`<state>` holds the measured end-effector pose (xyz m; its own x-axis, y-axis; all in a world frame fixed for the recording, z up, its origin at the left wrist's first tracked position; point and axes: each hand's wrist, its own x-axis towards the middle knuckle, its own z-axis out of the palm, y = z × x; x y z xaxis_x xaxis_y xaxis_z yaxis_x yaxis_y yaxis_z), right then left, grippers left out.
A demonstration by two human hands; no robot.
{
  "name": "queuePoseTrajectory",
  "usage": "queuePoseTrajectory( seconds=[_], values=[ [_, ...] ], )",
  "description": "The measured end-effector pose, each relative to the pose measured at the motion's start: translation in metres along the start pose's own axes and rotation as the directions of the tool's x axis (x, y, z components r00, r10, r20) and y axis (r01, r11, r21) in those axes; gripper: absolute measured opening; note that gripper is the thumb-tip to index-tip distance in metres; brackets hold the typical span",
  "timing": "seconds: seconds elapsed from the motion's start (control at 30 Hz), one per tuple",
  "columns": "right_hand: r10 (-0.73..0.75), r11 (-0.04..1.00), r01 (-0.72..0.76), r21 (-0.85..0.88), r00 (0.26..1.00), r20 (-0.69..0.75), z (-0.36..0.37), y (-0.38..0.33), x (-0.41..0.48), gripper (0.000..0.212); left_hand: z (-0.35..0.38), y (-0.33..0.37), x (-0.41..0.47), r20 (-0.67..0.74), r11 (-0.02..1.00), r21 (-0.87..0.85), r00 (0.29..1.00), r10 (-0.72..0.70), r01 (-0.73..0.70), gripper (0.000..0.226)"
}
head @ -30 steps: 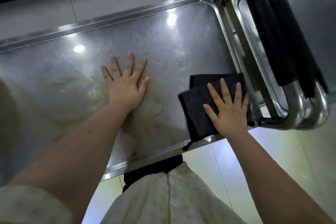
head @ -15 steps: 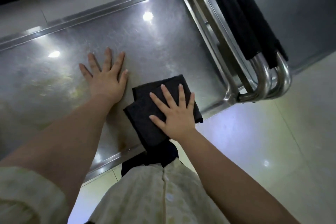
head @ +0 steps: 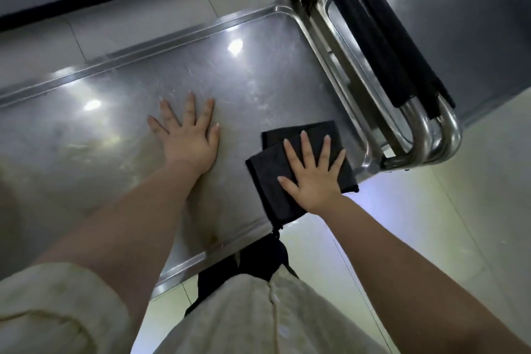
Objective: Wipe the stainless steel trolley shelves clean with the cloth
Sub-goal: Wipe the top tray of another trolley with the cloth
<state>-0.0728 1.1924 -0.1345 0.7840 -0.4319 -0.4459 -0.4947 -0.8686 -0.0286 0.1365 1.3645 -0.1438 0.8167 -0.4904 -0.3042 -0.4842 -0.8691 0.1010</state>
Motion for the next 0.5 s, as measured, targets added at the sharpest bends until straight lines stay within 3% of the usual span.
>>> queuePoseTrajectory(
  seconds=[0.07,0.2,0.3,0.37,0.5],
  values=[
    [-0.077,0.997,0.078,-0.013,0.997,0.019,0.006,-0.035,-0.006,0.079,-0.001,0.000,0.000,0.005,1.000,-0.007,1.000,0.012,-0.012,0.059],
    [-0.078,0.997,0.078,-0.015,0.996,-0.035,0.006,-0.069,-0.009,0.073,-0.004,-0.003,0.000,0.011,0.998,-0.056,1.000,0.012,-0.012,0.059],
    [-0.113,0.982,0.110,0.152,0.994,0.012,-0.007,-0.053,-0.009,0.065,-0.011,-0.008,0.001,0.015,0.982,-0.187,0.999,0.042,-0.039,0.055],
    [-0.171,0.979,0.175,0.107,0.984,-0.039,-0.009,-0.045,-0.013,0.063,-0.015,-0.023,0.008,-0.019,0.978,-0.209,1.000,0.001,-0.005,0.056],
    [-0.190,0.981,0.187,-0.048,0.977,-0.092,0.009,-0.051,-0.017,0.069,-0.015,-0.071,0.030,-0.052,0.995,-0.073,0.996,-0.073,0.069,0.057]
  ],
)
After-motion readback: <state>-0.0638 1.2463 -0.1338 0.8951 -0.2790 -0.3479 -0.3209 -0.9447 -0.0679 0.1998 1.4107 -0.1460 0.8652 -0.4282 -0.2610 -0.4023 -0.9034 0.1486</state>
